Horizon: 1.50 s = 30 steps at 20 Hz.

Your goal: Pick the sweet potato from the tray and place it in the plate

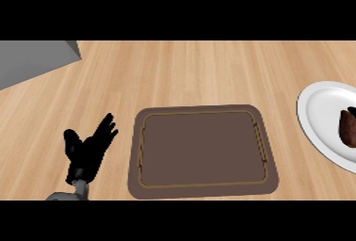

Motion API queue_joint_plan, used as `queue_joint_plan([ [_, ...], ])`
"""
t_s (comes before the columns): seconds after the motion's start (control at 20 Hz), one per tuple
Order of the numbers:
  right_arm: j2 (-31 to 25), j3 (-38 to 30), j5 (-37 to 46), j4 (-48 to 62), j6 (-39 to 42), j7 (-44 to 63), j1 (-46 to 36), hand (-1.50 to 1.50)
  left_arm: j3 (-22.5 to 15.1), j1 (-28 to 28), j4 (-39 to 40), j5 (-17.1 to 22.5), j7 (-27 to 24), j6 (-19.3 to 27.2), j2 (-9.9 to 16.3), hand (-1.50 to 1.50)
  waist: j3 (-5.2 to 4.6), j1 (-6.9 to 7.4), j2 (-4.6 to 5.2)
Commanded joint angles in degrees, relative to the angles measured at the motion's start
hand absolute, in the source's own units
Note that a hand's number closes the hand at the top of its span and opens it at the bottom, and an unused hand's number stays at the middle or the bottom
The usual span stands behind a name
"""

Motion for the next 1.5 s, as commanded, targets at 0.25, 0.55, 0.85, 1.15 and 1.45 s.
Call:
queue_joint_plan([
  [0.25,1.1,-14.6,-16.4,2.4,4.9,-23.3,2.0,-1.5,-0.9,0.2,1.9,-1.5,-0.5,1.2,-2.5,0.0,-0.35,-0.86,-0.3],
  [0.55,4.4,-13.0,-22.2,-7.7,19.3,-20.7,10.2,-1.5,1.3,0.5,1.8,-0.6,0.0,-0.1,-1.0,0.0,-0.56,-1.92,-0.78],
  [0.85,8.5,-10.1,-24.0,-22.3,25.9,-19.4,24.3,-1.5,2.1,3.0,-2.4,0.0,2.1,-1.7,0.7,0.0,-0.56,-1.84,-0.77],
  [1.15,16.6,-4.9,-20.2,-41.5,23.5,-12.8,39.2,-1.5,2.9,1.2,1.1,-0.6,-0.6,-1.5,-0.6,0.0,-0.61,-2.07,-0.68],
  [1.45,16.3,-5.6,-18.7,-48.9,25.7,-8.3,44.7,-1.5,4.0,-0.9,-0.2,-1.4,2.5,-2.1,-0.3,0.0,-0.53,-1.5,-0.58],
])
